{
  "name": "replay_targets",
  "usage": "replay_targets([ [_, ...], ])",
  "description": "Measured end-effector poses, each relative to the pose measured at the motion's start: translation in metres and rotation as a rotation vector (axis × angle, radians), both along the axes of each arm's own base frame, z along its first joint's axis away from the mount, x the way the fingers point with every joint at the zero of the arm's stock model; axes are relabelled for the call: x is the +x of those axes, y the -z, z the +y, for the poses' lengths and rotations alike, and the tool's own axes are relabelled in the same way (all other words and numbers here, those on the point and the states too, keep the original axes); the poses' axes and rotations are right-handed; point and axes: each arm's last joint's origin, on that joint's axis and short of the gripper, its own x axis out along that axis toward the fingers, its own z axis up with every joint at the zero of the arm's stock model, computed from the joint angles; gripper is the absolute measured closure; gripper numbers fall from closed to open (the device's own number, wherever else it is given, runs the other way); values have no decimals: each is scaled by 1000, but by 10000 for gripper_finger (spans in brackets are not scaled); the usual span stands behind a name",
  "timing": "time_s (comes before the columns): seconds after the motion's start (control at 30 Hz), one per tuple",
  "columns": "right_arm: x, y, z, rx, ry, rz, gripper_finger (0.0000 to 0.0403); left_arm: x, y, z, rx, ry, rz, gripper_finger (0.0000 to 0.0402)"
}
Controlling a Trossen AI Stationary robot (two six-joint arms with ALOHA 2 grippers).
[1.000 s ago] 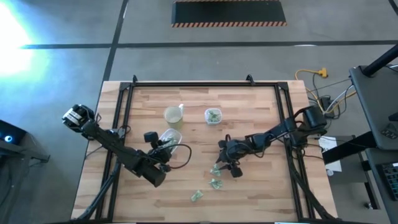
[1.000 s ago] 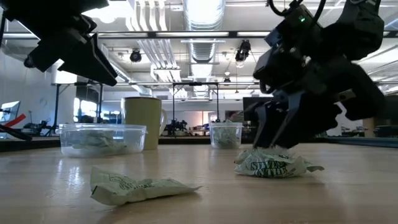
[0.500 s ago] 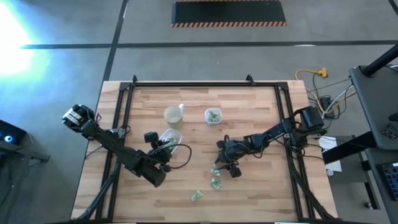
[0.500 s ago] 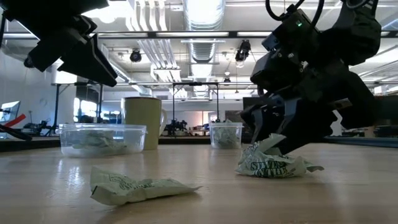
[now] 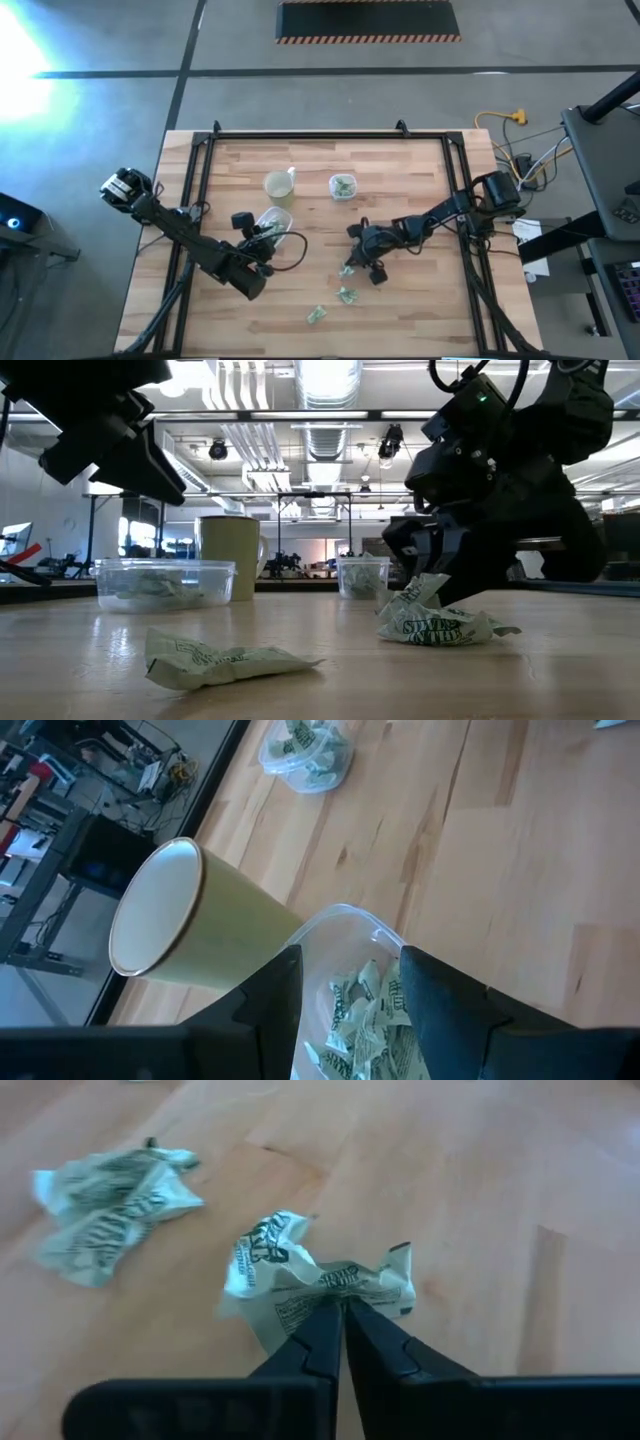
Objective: Pick and place items into bin
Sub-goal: Put the stevia packet into the top transparent bin
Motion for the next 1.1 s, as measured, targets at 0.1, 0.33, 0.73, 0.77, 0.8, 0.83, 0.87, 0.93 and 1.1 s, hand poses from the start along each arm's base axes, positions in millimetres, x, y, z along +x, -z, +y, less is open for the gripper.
replay_targets([
  [0.1, 0, -1, -1, -28, 23, -10, 394, -1, 2, 1, 2, 0, 7, 249],
  [0.33, -1, -19, 0, -110, 58, -80, 395, -1, 3, 1, 3, 1, 9, 249],
  [0.73, -9, -44, 9, 35, 56, -96, 393, -1, 3, 1, -2, 1, 4, 249],
  [0.77, -9, -42, 10, 54, 31, -86, 391, -1, 3, 1, -2, 1, 3, 249],
  [0.8, -8, -39, 11, 69, 10, -78, 387, -1, 3, 0, -3, 1, 1, 249],
  [0.83, -8, -36, 12, 80, -2, -64, 382, -1, 3, 0, -6, 1, -2, 249],
  [0.87, -7, -33, 13, 95, -10, -58, 375, 0, 3, 0, -6, 1, -4, 249],
  [0.93, -4, -27, 13, 110, -5, -59, 359, 0, 3, 0, -10, 0, -12, 249],
  [1.1, 0, -13, 14, 98, -13, -40, 306, 0, 4, 0, -6, 0, -7, 249],
])
